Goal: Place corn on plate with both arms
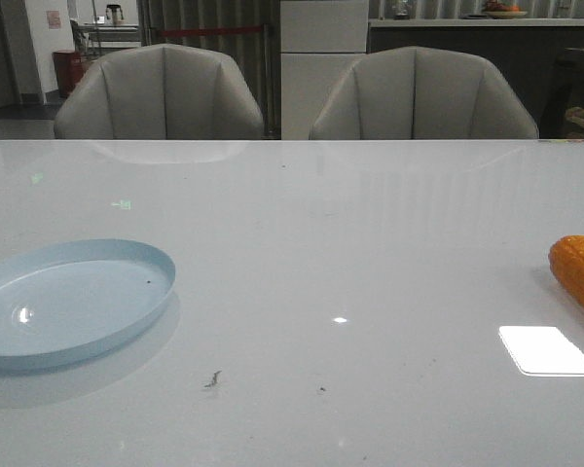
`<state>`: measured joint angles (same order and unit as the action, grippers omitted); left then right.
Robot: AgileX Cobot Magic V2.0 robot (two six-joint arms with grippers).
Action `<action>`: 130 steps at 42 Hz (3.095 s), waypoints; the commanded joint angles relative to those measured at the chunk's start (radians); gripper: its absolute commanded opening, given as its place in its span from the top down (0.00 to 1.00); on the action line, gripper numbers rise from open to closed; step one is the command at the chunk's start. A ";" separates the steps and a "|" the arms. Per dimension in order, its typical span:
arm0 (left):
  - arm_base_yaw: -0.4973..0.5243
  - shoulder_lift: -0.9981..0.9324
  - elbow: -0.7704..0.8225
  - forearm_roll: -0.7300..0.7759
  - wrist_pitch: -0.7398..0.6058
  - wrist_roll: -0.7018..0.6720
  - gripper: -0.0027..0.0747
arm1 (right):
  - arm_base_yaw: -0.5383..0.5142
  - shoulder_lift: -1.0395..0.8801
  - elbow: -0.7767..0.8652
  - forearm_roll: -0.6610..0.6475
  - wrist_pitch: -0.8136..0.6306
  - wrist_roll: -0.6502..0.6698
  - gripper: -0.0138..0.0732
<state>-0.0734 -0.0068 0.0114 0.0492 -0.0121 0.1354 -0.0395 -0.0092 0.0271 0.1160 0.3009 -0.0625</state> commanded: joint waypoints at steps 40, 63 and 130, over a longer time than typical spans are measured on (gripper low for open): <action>0.000 0.031 -0.152 -0.007 -0.296 -0.002 0.84 | -0.001 -0.023 -0.177 0.001 -0.468 0.046 0.81; 0.000 0.624 -0.653 0.001 -0.137 -0.002 0.84 | -0.002 0.487 -0.693 -0.016 -0.278 0.045 0.81; 0.000 1.737 -1.103 -0.220 0.575 -0.002 0.34 | -0.002 0.879 -0.688 0.000 0.049 0.045 0.29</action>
<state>-0.0734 1.7405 -1.0597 -0.1546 0.5808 0.1354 -0.0395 0.8748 -0.6307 0.1097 0.4192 -0.0170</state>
